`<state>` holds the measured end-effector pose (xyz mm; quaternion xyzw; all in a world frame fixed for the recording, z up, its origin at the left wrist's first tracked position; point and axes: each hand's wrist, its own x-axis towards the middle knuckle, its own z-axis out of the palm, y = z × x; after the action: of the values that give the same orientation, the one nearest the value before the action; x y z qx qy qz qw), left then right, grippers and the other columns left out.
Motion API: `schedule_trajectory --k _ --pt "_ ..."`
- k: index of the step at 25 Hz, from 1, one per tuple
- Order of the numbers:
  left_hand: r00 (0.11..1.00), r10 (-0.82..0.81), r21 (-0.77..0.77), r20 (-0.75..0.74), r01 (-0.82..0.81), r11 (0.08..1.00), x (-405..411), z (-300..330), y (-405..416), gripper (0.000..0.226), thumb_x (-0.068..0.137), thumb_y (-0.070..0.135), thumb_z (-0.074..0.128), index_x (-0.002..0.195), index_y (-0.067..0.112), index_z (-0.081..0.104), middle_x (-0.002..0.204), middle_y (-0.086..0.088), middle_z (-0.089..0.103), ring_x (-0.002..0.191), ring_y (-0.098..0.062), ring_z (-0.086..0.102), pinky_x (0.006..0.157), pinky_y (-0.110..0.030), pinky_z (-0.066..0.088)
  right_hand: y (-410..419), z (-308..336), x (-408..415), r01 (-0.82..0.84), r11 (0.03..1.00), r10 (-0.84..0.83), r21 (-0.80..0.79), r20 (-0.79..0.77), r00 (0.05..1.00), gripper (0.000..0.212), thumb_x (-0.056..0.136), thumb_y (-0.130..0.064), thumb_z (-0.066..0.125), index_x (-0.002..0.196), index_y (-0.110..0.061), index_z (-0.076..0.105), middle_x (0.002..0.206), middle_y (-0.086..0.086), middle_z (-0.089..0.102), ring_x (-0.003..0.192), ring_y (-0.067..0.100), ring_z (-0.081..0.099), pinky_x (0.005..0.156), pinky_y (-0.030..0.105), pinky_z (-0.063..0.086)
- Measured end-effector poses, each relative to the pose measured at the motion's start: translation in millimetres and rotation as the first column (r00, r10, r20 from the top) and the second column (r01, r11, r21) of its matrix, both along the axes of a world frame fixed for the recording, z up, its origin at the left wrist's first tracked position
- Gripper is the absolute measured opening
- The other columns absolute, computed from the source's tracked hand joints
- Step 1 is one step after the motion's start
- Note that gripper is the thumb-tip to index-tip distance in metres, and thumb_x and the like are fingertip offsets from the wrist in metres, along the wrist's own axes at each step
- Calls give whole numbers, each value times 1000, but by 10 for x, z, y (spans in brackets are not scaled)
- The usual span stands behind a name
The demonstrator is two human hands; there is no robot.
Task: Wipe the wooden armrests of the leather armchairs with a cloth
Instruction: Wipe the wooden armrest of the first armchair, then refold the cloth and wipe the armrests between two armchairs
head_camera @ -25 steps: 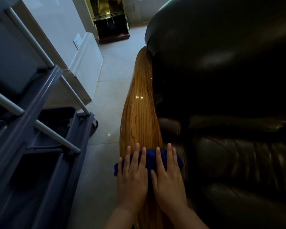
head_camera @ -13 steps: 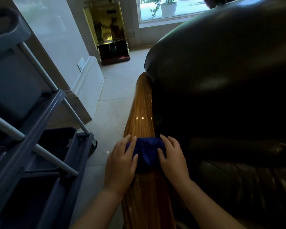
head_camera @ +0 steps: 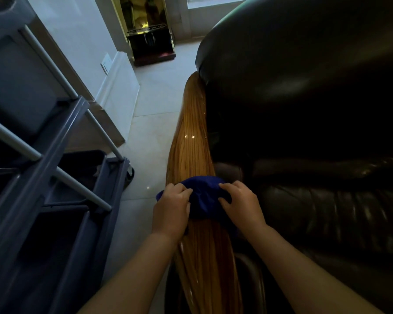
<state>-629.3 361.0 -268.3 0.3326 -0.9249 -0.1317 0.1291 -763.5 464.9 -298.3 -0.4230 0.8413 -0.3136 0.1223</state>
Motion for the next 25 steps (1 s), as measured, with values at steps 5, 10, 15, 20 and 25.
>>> schedule_trajectory --k 5,10,15,20,25 --pt "1000 5 98 30 -8 995 239 -21 296 23 87 15 54 108 19 62 107 3 59 97 -11 51 73 -17 40 315 -9 155 -64 998 63 12 28 998 20 84 -14 58 101 -24 57 102 -4 58 87 4 52 78 20 45" --pt "947 -88 389 308 -41 920 359 233 399 19 87 5 47 83 23 55 108 -3 55 100 -15 53 71 -11 39 522 296 249 -239 944 215 226 126 968 15 85 -14 55 92 -27 55 109 -6 53 98 8 52 85 24 45" --pt "914 -122 464 388 -79 882 473 734 500 25 80 -6 50 97 2 65 107 -8 62 101 -20 58 76 -16 41 755 803 372 -268 905 204 332 214 955 20 83 -9 55 84 -29 55 102 -8 51 89 7 52 77 19 45" --pt "977 26 382 210 -106 918 356 1733 620 20 78 2 58 92 12 68 102 -5 66 92 -15 60 78 -21 48 925 1745 247 -136 970 121 203 84 989 23 80 -13 60 70 -31 50 85 -12 50 72 2 51 53 12 35" --pt "1000 21 316 -7 -18 949 37 2864 766 17 72 2 64 82 13 72 89 -7 69 76 -12 59 62 -17 47 1119 2922 -95 -9 1000 9 30 -6 1000 27 75 -15 65 64 -34 50 75 -13 50 63 2 50 51 14 34"
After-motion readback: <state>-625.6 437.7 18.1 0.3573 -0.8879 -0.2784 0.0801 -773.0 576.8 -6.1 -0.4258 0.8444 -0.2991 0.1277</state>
